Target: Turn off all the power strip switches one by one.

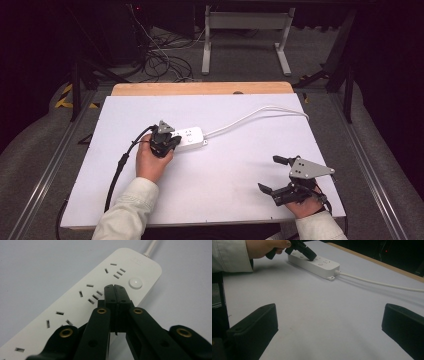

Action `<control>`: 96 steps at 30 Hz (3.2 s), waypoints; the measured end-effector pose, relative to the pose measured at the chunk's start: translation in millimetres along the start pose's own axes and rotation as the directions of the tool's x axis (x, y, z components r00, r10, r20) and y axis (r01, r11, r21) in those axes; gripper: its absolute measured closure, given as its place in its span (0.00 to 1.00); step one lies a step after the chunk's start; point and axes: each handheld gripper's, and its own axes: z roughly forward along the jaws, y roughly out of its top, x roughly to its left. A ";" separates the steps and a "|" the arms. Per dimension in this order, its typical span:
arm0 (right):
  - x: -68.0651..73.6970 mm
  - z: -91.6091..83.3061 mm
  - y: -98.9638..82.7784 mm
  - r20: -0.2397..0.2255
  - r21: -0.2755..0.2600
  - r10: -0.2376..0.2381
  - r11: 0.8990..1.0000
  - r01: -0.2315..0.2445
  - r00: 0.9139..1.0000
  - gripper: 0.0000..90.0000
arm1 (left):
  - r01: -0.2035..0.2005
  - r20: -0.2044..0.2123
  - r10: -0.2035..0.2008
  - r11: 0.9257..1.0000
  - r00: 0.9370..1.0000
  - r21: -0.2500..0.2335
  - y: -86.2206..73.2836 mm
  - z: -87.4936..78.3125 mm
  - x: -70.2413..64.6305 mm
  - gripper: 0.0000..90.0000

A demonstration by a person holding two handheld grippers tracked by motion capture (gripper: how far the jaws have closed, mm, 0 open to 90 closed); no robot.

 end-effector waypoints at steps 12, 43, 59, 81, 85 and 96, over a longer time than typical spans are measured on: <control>0.2 0.1 -0.2 -0.001 0.002 -0.001 1.000 0.001 1.000 0.01 | 0.005 -0.003 -0.005 1.000 1.000 -0.008 -1.4 -0.1 1.1 1.00; -1.1 -0.2 -0.4 -0.004 -0.002 0.006 1.000 -0.006 1.000 0.01 | 0.040 0.078 -0.036 0.998 0.996 -0.057 26.5 -7.7 -4.0 1.00; -1.3 -1.0 -0.5 -0.007 -0.002 0.004 1.000 -0.004 1.000 0.01 | 0.032 0.079 -0.032 0.999 0.996 -0.008 22.7 20.2 -12.2 1.00; -0.8 -0.9 -0.4 -0.009 -0.002 -0.001 1.000 0.001 1.000 0.01 | 0.025 0.073 -0.024 1.000 0.997 -0.006 20.9 23.0 -12.7 1.00; -0.6 -0.6 -0.4 -0.010 0.000 -0.001 1.000 0.001 1.000 0.01 | 0.042 0.087 -0.042 0.999 0.995 -0.006 20.5 23.3 -12.0 1.00; -0.3 -0.7 -0.4 -0.011 0.001 -0.001 1.000 0.001 1.000 0.01 | 0.028 0.088 -0.027 1.000 0.996 -0.009 19.5 23.0 -15.5 1.00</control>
